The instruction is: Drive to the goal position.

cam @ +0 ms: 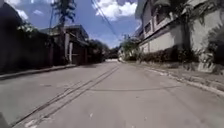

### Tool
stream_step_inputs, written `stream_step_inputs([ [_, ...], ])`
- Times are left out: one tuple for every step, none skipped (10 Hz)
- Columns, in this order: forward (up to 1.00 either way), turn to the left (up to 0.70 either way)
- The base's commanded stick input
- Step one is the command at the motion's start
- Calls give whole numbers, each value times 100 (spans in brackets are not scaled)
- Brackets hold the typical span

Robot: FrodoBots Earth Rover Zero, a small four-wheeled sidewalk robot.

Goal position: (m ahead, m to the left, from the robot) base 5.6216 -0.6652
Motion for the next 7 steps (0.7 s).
stream_step_inputs([
  [70,0],
  [70,0],
  [70,0],
  [70,0],
  [70,0],
  [70,0],
  [70,0],
])
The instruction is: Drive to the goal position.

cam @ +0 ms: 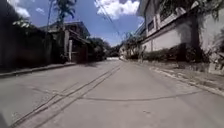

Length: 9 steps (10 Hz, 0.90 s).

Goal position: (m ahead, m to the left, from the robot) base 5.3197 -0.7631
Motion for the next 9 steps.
stream_step_inputs([
  [70,0],
  [70,0],
  [70,0],
  [70,0],
  [70,0],
  [70,0],
  [70,0],
  [70,0],
  [70,0],
])
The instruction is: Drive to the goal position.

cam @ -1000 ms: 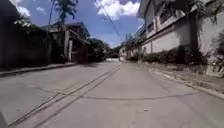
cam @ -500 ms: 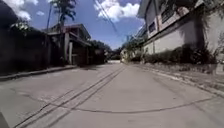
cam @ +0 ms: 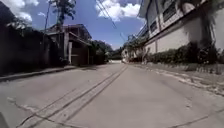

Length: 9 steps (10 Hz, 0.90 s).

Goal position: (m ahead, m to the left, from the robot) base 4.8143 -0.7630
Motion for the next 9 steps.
stream_step_inputs([
  [70,0],
  [70,0],
  [70,0],
  [70,-26],
  [70,-33],
  [70,-35],
  [70,-35],
  [70,-35],
  [70,-35],
])
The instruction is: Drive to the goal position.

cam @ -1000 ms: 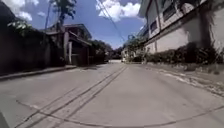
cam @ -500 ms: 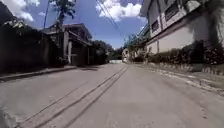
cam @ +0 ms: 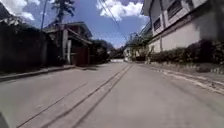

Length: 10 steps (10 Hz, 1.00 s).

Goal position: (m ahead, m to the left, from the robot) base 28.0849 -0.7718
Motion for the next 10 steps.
stream_step_inputs([
  [70,-35],
  [70,-24],
  [70,-1],
  [70,0],
  [70,0],
  [70,0],
  [70,0],
  [70,0],
  [70,0],
  [70,0],
])
